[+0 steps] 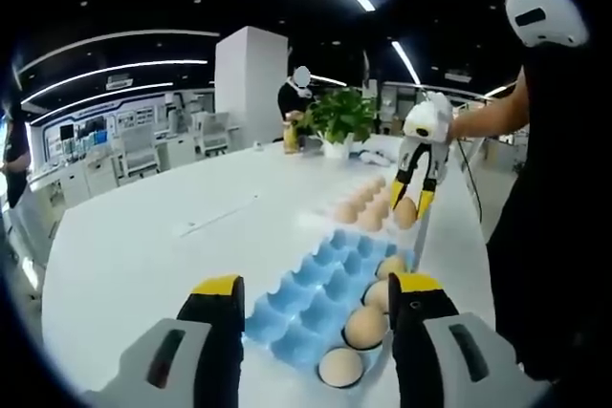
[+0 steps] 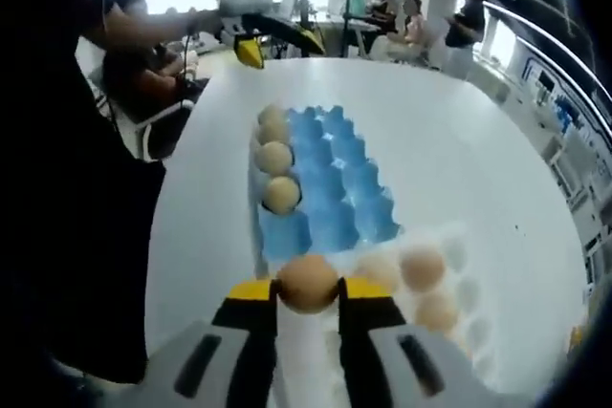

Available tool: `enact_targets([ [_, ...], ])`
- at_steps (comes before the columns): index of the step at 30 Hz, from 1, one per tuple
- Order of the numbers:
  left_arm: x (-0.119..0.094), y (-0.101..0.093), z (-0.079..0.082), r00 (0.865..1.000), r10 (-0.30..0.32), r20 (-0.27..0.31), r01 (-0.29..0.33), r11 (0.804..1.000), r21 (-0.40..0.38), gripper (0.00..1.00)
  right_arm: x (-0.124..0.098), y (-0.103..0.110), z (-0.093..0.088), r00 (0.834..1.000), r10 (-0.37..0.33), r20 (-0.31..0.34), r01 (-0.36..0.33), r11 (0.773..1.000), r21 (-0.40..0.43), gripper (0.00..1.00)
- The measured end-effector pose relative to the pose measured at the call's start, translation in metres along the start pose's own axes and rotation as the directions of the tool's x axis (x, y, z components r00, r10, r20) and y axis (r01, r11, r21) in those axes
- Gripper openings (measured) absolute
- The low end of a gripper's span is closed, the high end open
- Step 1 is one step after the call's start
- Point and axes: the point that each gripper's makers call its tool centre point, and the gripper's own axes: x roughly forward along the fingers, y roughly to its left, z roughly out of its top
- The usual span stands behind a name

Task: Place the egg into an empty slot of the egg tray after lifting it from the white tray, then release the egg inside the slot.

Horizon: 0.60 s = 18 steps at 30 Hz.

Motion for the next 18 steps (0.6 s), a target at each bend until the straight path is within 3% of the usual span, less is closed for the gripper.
enact_targets([
  [18,0.000,0.002,0.001,1.000,-0.004,-0.001,0.004,1.000,0.005,0.63,0.023,0.011,0.020,0.999,0.049,0.008,-0.048,0.998,-0.049,0.24],
])
